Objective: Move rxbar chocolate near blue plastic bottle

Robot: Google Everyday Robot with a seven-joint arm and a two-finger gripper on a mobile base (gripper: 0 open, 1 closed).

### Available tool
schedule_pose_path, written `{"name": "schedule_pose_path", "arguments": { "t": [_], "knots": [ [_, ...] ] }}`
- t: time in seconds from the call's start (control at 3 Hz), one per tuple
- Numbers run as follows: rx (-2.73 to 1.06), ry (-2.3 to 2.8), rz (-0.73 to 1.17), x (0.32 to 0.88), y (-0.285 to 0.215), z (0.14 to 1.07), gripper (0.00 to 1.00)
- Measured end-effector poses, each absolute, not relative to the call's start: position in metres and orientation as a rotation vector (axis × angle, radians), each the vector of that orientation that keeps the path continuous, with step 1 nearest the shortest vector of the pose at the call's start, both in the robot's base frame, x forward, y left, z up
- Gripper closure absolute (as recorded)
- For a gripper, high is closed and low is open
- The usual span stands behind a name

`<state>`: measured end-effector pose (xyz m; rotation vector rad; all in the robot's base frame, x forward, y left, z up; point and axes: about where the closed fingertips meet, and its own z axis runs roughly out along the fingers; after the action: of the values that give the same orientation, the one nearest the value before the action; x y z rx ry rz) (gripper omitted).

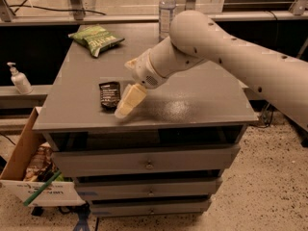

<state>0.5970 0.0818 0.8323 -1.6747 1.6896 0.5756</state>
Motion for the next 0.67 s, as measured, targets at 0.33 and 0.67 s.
{"name": "schedule_pose_path", "arguments": {
  "t": [0.33, 0.67],
  "knots": [
    [-1.651, 1.680, 0.585, 0.607, 0.098, 0.828, 0.00],
    [-1.631, 1.669, 0.590, 0.613, 0.108, 0.828, 0.18]
  ]
}}
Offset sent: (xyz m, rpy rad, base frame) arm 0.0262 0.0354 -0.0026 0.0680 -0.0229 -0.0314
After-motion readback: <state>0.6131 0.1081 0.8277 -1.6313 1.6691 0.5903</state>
